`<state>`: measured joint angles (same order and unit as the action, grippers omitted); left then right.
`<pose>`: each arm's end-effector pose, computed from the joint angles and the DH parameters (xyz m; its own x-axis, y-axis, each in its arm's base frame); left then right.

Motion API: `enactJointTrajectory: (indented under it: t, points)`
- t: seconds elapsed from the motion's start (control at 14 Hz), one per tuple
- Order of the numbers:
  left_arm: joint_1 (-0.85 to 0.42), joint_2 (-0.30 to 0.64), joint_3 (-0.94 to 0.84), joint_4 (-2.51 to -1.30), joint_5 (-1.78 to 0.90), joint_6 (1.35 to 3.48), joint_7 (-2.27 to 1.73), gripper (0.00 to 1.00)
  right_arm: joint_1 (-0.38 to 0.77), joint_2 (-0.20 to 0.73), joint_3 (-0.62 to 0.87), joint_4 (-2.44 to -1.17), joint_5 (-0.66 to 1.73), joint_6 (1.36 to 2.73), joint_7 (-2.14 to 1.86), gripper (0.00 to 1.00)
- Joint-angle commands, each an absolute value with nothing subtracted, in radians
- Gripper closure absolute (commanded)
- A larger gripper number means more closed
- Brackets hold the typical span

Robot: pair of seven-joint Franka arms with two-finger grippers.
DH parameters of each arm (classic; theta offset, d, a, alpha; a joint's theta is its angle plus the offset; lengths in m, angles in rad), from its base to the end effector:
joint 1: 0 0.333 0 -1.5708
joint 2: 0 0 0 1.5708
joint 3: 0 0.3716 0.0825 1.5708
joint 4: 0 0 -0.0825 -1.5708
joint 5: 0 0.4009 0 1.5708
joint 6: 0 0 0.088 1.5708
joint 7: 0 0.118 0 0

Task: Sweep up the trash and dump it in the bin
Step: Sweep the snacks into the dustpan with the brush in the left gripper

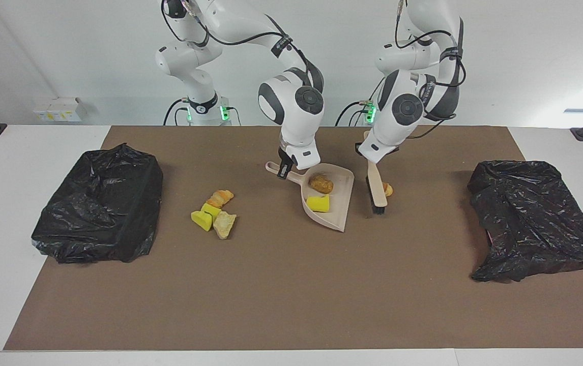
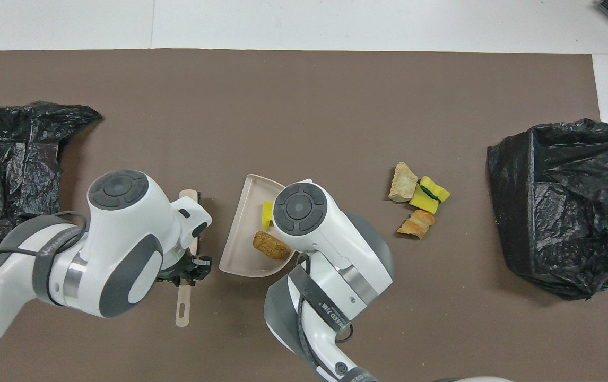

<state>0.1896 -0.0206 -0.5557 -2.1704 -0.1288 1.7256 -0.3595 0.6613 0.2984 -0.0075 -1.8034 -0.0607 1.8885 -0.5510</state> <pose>0.4505 -0.1878 0.4112 0.9048 0.0516 -0.4226 0.0309 -0.9980 -0.0558 0.5083 0.3834 0.3982 0.3203 0.9239 -0.2093 0.9382 -0.3400 -0.0647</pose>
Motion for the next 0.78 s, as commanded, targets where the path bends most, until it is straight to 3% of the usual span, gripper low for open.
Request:
enactJointTrajectory:
  t: [0.0, 0.29, 0.71]
  points:
    - [0.290, -0.069, -0.560, -2.213, -0.141, 1.672, -0.382, 1.00, 0.650, 0.291, -0.003, -1.830, -0.057, 1.914, -0.586, 1.00]
    - [0.350, -0.144, -0.563, -2.334, -0.140, 1.723, -0.298, 1.00, 0.652, 0.285, -0.003, -1.844, -0.057, 1.914, -0.635, 1.00]
    - [0.174, -0.143, -0.568, -2.365, -0.283, 1.808, -0.359, 1.00, 0.652, 0.284, -0.003, -1.844, -0.057, 1.908, -0.618, 1.00]
